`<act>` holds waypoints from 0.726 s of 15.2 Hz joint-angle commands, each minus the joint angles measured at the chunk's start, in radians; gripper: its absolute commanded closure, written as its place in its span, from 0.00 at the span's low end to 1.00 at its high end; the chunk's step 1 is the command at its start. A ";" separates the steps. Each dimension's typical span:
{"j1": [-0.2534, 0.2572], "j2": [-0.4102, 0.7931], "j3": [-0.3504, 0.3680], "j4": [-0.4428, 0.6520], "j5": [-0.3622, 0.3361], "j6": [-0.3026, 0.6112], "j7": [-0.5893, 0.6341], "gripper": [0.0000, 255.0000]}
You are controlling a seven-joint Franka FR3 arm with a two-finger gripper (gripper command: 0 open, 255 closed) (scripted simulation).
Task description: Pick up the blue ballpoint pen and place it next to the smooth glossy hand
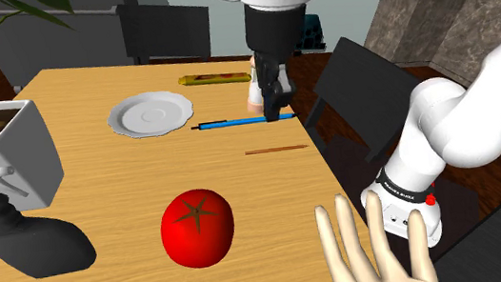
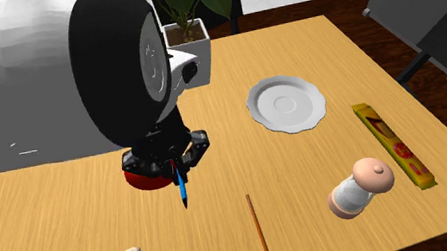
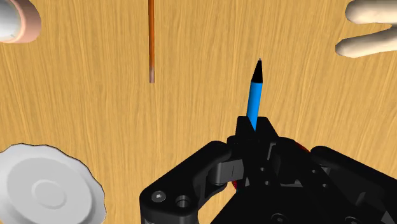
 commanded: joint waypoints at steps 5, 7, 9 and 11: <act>0.019 -0.069 0.004 -0.109 0.027 0.042 0.002 1.00; 0.020 -0.068 0.008 -0.135 0.029 0.069 0.003 1.00; 0.021 -0.066 0.011 -0.160 0.031 0.096 0.003 1.00; 0.022 -0.063 0.015 -0.184 0.033 0.124 0.004 1.00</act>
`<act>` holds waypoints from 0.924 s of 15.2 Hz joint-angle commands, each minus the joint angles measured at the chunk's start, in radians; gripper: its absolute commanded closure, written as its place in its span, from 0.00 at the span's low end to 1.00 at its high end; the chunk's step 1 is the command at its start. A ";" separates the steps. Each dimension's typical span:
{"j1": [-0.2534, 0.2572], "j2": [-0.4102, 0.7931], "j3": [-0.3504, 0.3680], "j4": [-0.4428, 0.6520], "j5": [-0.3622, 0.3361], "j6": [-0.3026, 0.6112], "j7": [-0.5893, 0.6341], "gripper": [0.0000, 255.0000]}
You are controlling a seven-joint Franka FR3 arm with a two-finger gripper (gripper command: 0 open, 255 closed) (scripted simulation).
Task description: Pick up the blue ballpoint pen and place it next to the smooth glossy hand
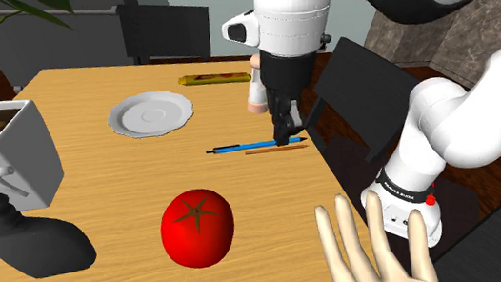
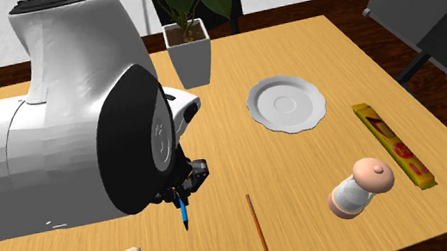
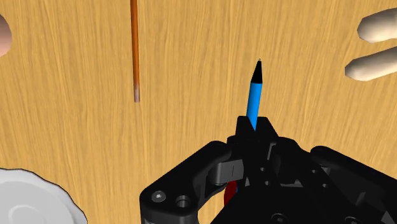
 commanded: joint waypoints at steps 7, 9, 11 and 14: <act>0.002 0.019 0.016 -0.092 0.006 0.111 0.003 1.00; 0.003 0.027 0.020 -0.113 0.007 0.140 0.004 1.00; 0.003 0.036 0.025 -0.133 0.008 0.169 0.006 1.00; 0.003 0.052 0.033 -0.162 0.008 0.213 0.009 1.00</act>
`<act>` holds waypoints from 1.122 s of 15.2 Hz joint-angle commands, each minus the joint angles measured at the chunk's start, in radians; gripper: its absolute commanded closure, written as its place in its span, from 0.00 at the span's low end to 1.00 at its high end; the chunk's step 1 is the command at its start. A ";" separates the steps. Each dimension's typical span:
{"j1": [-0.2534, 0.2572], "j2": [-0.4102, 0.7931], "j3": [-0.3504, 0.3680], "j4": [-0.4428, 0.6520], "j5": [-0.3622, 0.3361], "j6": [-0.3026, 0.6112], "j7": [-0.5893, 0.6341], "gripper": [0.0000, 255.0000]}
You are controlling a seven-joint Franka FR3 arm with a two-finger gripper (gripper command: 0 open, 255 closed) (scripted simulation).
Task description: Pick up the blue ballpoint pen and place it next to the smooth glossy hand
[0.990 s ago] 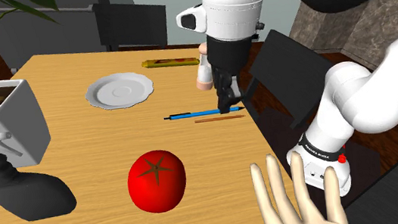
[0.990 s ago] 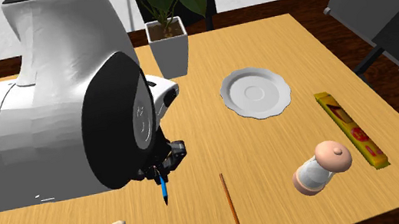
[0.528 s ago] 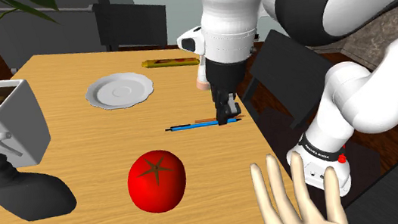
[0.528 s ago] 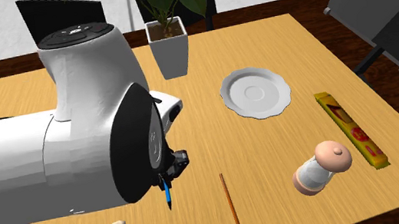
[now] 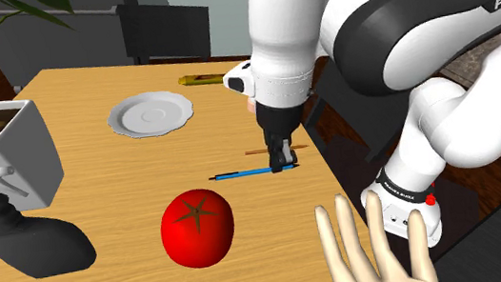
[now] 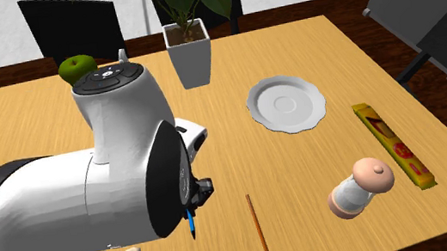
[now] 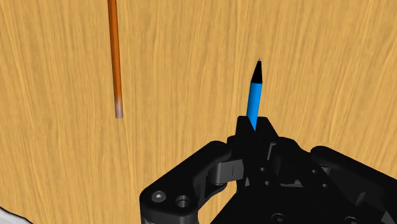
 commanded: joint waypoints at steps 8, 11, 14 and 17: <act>-0.003 0.058 0.024 -0.080 -0.002 0.137 0.012 1.00; -0.006 0.084 0.033 -0.102 -0.006 0.184 0.018 1.00; -0.007 0.099 0.037 -0.113 -0.009 0.209 0.022 1.00; -0.007 0.099 0.037 -0.113 -0.009 0.209 0.022 1.00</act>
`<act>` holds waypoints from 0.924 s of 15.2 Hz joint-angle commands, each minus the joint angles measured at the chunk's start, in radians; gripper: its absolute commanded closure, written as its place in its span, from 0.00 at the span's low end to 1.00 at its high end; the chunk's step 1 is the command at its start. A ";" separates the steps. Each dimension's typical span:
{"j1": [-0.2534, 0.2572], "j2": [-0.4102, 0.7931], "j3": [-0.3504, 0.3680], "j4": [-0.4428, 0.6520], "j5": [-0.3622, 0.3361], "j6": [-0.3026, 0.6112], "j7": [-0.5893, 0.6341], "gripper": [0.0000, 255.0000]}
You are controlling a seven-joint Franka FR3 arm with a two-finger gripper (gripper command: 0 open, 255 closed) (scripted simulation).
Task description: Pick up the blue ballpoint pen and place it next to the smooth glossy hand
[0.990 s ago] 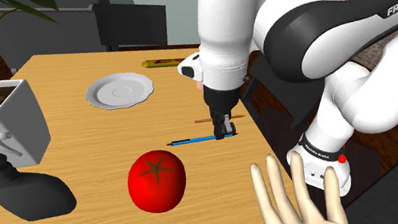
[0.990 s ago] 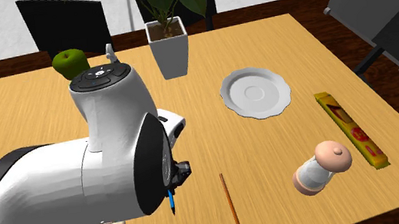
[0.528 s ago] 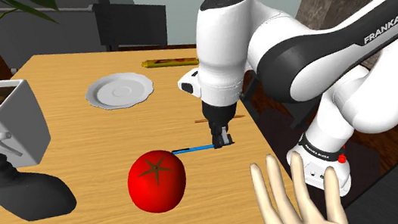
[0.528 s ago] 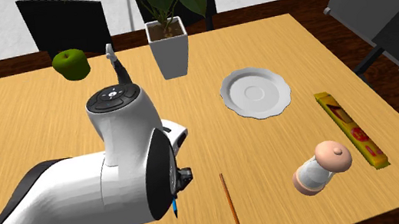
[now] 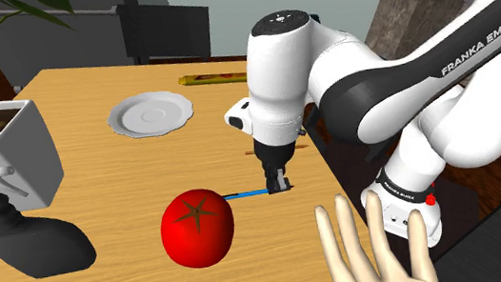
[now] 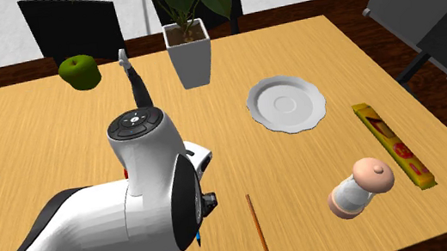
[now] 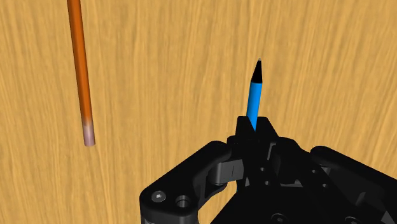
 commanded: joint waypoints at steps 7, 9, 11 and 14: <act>0.000 0.000 0.000 0.000 0.000 0.001 0.000 0.00; 0.000 0.000 0.000 0.000 0.000 0.001 0.000 0.00; 0.003 -0.035 -0.011 0.043 0.005 -0.077 -0.007 0.00; 0.004 -0.060 -0.021 0.086 0.006 -0.144 -0.011 0.00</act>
